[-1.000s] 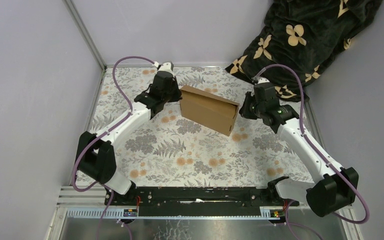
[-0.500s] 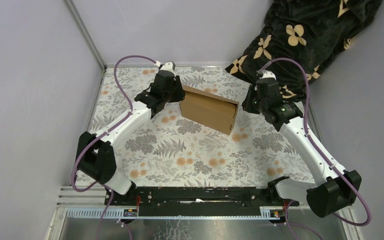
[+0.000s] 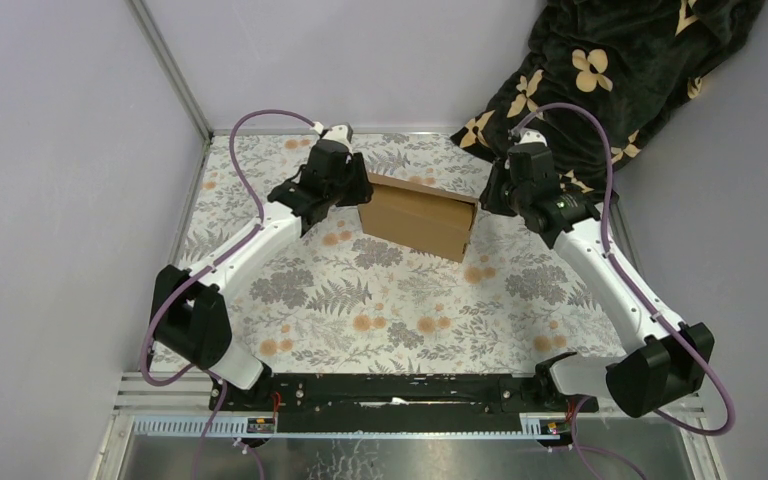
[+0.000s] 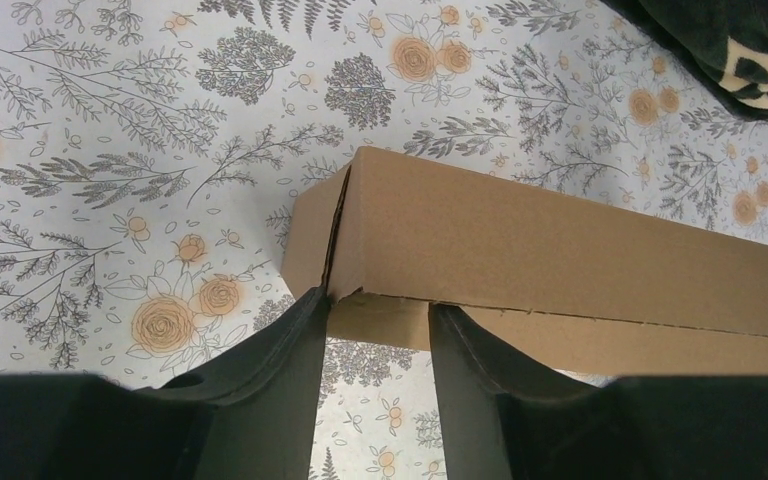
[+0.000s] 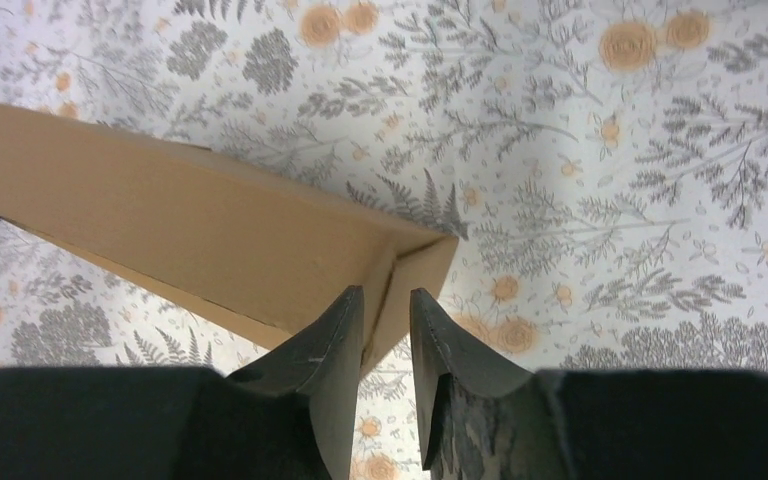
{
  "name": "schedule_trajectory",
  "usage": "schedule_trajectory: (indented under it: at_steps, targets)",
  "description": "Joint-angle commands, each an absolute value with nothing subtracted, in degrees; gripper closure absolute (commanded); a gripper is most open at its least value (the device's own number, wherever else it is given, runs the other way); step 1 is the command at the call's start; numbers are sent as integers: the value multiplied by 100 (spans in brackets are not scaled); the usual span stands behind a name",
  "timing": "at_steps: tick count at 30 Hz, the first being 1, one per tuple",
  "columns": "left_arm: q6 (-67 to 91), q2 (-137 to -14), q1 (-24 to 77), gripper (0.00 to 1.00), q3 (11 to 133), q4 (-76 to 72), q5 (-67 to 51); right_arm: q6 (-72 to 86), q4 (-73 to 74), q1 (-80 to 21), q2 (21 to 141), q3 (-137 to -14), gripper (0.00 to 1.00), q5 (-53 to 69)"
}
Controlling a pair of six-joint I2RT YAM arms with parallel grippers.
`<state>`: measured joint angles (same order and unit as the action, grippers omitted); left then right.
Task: Fold the paper box
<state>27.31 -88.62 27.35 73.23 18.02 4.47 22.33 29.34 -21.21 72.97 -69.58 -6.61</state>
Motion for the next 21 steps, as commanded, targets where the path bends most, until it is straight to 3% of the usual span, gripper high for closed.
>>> schedule_trajectory:
  at_steps: [1,8,21]
  targets:
    - [2539,-8996,2749,51,7532,2310,292,2084,2821,-2028,7499,-7619,68,-703]
    - [2393,-9219,2751,49,7923,2536,212,1875,3005,-1987,7962,-8387,59,-42]
    - [2463,-9267,2751,48,7967,2427,154,1433,2714,-1991,8801,-8698,62,979]
